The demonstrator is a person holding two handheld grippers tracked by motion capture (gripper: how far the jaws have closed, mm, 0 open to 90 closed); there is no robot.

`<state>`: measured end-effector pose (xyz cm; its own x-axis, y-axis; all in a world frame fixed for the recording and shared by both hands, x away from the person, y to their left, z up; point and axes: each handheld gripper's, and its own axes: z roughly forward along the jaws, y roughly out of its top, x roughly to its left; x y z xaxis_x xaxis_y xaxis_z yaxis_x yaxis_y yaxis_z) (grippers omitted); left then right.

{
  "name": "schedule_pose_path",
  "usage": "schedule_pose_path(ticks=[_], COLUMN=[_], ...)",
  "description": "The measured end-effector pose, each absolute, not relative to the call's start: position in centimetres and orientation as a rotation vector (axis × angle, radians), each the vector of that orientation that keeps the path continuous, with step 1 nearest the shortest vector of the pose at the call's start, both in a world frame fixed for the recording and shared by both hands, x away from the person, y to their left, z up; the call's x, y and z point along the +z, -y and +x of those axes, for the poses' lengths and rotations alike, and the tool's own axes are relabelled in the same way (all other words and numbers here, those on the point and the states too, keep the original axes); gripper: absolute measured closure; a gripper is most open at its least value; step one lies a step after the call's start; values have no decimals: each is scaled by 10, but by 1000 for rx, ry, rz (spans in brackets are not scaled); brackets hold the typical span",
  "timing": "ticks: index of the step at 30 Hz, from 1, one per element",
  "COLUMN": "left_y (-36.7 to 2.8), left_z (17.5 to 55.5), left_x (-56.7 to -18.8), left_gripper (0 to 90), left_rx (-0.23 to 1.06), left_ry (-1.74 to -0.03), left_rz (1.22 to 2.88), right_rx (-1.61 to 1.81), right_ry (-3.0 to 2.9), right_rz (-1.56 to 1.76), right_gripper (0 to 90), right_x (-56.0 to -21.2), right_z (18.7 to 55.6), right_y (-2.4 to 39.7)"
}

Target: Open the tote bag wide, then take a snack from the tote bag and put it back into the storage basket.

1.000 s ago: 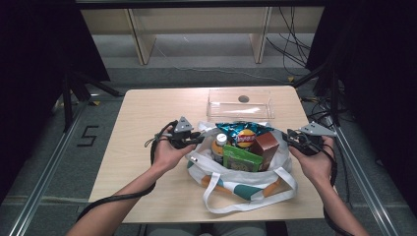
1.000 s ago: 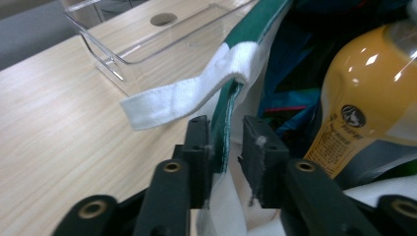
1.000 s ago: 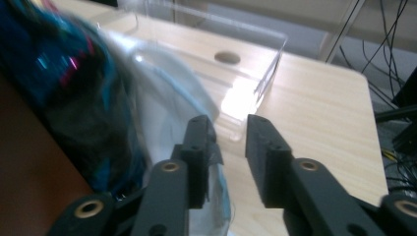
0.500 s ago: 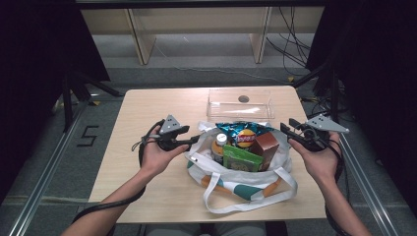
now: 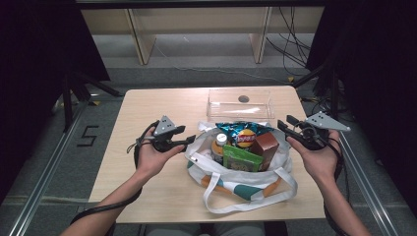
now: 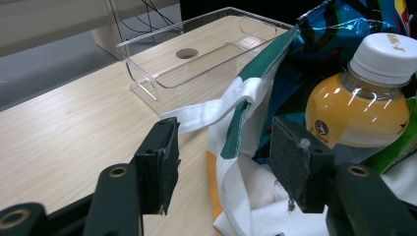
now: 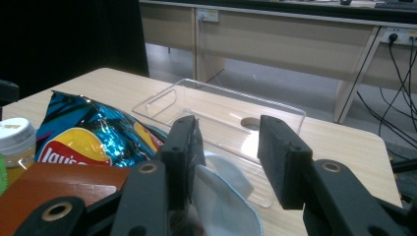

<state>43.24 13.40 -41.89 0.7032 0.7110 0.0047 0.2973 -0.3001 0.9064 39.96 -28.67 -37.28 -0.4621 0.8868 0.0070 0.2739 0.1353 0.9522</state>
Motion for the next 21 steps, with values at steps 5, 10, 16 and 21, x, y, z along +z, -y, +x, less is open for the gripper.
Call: schedule_pose_path(ticks=[5, 10, 16, 21], left_y=[-135, -134, -134, -133], left_z=[433, 434, 434, 435], left_x=[-418, -418, -418, -417], left_gripper=[440, 436, 428, 426], left_rx=[501, 498, 505, 505], left_ry=[-785, -789, -789, -783], left_rz=[1879, 1879, 1878, 1882], right_rx=[1378, 1427, 1433, 1404], right_ry=[-1848, -1905, -1975, -2049], right_rz=[1097, 1054, 978, 999], right_gripper=[577, 554, 549, 571], right_x=[-367, -363, -365, -369], right_z=[398, 400, 408, 417], right_y=[283, 275, 264, 262])
